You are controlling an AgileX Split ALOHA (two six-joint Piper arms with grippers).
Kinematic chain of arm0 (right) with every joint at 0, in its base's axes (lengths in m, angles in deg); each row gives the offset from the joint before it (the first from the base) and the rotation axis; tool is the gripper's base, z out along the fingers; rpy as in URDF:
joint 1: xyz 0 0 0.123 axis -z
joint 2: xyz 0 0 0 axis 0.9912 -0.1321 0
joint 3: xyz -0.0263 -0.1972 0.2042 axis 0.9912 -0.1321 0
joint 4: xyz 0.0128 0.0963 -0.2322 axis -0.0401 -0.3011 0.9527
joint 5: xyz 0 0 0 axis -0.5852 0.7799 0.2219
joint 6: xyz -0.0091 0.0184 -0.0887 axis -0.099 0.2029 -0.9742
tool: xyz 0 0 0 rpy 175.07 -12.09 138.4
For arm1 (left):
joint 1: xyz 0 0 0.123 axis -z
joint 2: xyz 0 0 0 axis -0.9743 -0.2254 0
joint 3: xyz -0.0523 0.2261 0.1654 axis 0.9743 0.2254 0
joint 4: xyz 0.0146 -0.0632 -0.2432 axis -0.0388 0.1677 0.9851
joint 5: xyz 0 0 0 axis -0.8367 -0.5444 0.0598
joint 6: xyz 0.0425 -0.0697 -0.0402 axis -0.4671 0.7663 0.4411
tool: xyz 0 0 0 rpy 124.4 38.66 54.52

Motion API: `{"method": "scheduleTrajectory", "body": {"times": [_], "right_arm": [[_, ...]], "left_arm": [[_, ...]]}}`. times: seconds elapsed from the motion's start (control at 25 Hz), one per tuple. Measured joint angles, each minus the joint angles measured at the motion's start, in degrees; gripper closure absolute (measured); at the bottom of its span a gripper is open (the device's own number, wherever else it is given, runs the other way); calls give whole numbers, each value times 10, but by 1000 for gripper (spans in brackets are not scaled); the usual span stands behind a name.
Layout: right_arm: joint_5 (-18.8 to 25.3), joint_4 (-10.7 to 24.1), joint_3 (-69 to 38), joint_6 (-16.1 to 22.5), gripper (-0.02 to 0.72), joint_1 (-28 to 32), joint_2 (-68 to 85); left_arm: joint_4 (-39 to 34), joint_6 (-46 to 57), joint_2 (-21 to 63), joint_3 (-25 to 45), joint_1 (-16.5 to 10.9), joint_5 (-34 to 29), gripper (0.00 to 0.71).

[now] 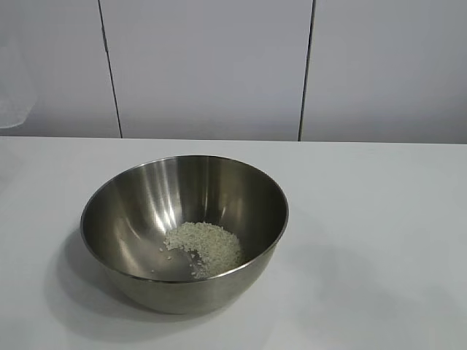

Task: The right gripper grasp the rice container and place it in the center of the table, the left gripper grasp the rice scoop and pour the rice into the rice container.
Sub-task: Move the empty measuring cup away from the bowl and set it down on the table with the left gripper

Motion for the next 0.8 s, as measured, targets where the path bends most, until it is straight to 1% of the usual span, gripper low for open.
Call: {"method": "scheduleTrajectory", "body": {"times": [0.2,0.4,0.68,0.76,0.8], "right_arm": [[0,0,0,0,209,0,0],[0,0,0,0,209,0,0],[0,0,0,0,209,0,0],[0,0,0,0,209,0,0],[0,0,0,0,209,0,0]], "left_arm": [[0,0,-65,8,0,25,704],[0,1,-134,9,0,80,704],[3,2,-200,8,0,89,704],[7,2,-207,8,0,95,693],[9,2,-209,8,0,95,675]]}}
